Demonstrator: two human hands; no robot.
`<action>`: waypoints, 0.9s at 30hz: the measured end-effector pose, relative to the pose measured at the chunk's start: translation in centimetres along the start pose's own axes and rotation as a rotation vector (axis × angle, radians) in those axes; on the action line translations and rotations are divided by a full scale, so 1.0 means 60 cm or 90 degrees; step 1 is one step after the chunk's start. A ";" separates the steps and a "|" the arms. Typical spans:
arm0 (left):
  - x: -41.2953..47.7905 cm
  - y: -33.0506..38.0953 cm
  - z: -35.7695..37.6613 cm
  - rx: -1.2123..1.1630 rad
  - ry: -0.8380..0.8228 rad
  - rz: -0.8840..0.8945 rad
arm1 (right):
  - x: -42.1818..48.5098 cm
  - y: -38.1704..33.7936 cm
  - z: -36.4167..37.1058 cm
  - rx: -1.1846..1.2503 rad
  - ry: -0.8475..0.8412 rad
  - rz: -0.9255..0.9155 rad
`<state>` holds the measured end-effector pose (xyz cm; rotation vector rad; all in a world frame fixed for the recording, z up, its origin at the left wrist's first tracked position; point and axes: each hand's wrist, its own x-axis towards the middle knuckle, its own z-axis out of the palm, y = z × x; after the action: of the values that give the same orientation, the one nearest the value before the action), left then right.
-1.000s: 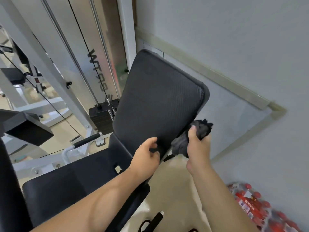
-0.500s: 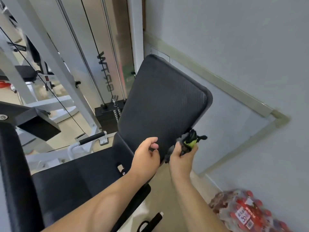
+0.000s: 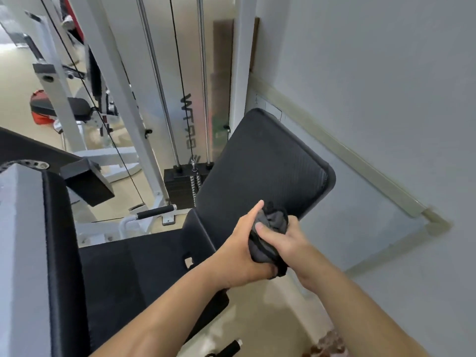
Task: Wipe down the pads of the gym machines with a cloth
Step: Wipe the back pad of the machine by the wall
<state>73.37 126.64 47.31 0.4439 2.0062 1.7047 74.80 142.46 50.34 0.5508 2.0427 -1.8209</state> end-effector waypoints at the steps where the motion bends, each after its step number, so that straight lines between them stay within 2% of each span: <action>1: 0.002 0.011 0.004 -0.002 0.033 0.002 | 0.002 -0.022 -0.005 -0.045 -0.020 -0.013; 4: 0.008 0.029 -0.003 -0.009 0.238 -0.022 | 0.010 -0.091 -0.014 -0.211 -0.122 -0.054; 6: 0.011 0.033 -0.023 -0.053 0.390 -0.098 | 0.020 -0.133 -0.015 -0.321 -0.187 -0.101; 9: 0.020 0.034 -0.070 -0.127 0.525 -0.160 | 0.057 -0.186 -0.008 -0.458 -0.108 -0.253; 11: 0.030 0.042 -0.106 -0.150 0.559 -0.165 | 0.092 -0.211 0.001 -0.488 -0.043 -0.311; 16: 0.090 0.055 -0.194 -0.062 0.527 -0.148 | 0.199 -0.282 0.008 -0.643 0.057 -0.432; 22: 0.265 0.068 -0.322 0.002 0.394 -0.084 | 0.334 -0.351 0.014 -0.794 0.266 -0.447; 24: 0.334 0.073 -0.356 0.017 0.334 -0.046 | 0.379 -0.366 0.017 -0.866 0.320 -0.417; 27: 0.435 0.091 -0.388 -0.006 0.237 0.004 | 0.424 -0.383 0.020 -0.866 0.327 -0.272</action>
<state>38.60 121.97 51.80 0.1340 2.2488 1.9106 41.26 140.42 57.17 0.1419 3.2302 -0.0348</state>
